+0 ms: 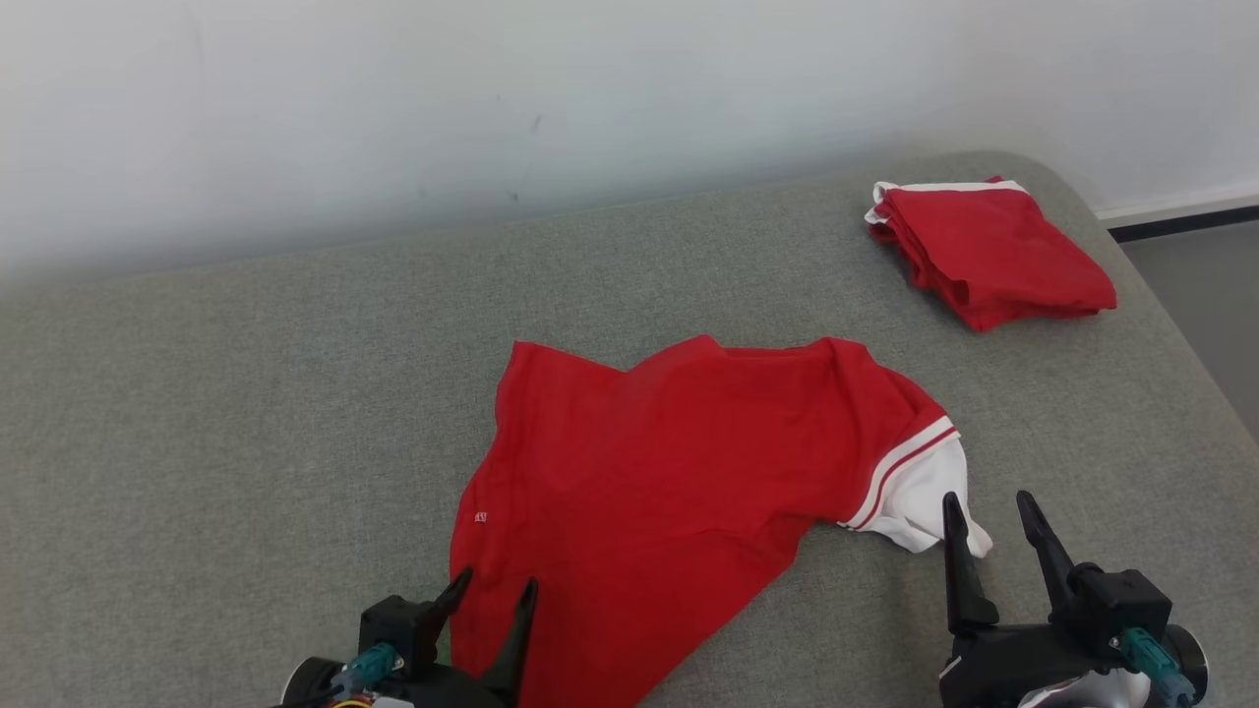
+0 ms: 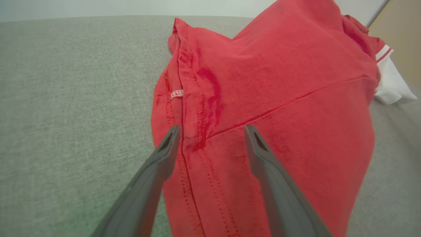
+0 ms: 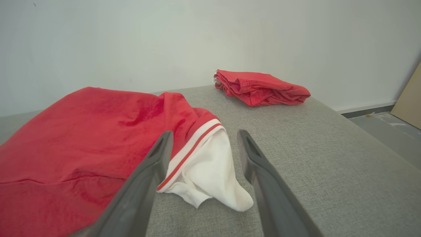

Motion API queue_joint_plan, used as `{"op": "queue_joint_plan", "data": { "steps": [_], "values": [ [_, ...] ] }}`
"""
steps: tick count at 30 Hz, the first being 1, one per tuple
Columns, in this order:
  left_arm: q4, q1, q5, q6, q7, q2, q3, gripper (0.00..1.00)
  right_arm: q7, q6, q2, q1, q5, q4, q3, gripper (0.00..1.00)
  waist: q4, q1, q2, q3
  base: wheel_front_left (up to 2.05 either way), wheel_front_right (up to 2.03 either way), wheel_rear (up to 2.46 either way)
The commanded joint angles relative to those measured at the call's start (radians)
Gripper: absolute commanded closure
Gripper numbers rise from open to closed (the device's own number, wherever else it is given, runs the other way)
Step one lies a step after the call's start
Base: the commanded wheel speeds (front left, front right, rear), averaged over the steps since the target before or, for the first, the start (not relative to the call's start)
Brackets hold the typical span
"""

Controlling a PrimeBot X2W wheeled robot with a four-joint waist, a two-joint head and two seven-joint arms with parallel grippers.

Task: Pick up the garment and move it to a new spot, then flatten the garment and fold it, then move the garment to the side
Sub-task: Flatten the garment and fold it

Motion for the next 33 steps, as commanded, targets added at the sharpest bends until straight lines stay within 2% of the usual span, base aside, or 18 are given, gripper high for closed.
{"op": "queue_joint_plan", "data": {
  "steps": [1,8,9,11,12,18,26,33],
  "values": [
    [0.016,-0.017,-0.003,0.001,-0.003,0.006,-0.004,0.0,-0.004,-0.002,0.003,-0.005,0.009,-0.003,0.003,0.0,-0.009,-0.0001,-0.0001,0.009,0.0,0.0,0.0],
    [0.087,-0.061,-0.04,0.001,-0.003,0.005,-0.033,0.0,-0.004,-0.002,0.005,-0.01,0.005,-0.005,0.004,0.0,-0.015,-0.0001,-0.0001,0.019,0.0,0.0,0.0],
    [0.091,-0.064,-0.046,0.001,-0.003,0.005,-0.037,0.1,-0.004,-0.002,0.005,-0.01,0.004,-0.005,0.003,0.0,-0.015,-0.0001,-0.0001,0.019,0.0,0.0,0.0],
    [0.089,-0.074,-0.051,0.001,-0.003,0.007,-0.042,0.6,-0.004,-0.002,0.006,-0.011,0.002,-0.006,0.001,0.0,-0.014,-0.0001,-0.0001,0.018,0.0,0.0,0.0],
    [0.08,-0.079,-0.054,0.001,-0.003,0.008,-0.042,0.99,-0.004,-0.002,0.006,-0.011,0.001,-0.006,0.0,0.0,-0.013,-0.0001,-0.0001,0.017,0.0,0.0,0.0],
    [0.064,-0.081,-0.068,0.001,-0.003,0.017,-0.034,1.0,-0.004,-0.002,0.007,-0.005,-0.003,-0.008,-0.003,0.0,-0.001,-0.0001,-0.0001,0.007,0.0,0.0,0.0],
    [-0.103,-0.157,-0.035,0.001,-0.003,0.088,0.079,1.0,-0.004,-0.002,0.007,0.01,0.006,-0.02,-0.017,0.0,0.048,-0.0001,-0.0001,-0.015,0.0,0.0,0.0],
    [-0.254,-0.173,-0.014,0.001,-0.003,0.154,0.114,1.0,-0.004,-0.002,0.007,0.037,0.014,-0.016,-0.01,0.0,0.094,-0.0001,-0.0001,-0.061,0.0,0.0,0.0]
  ]
}}
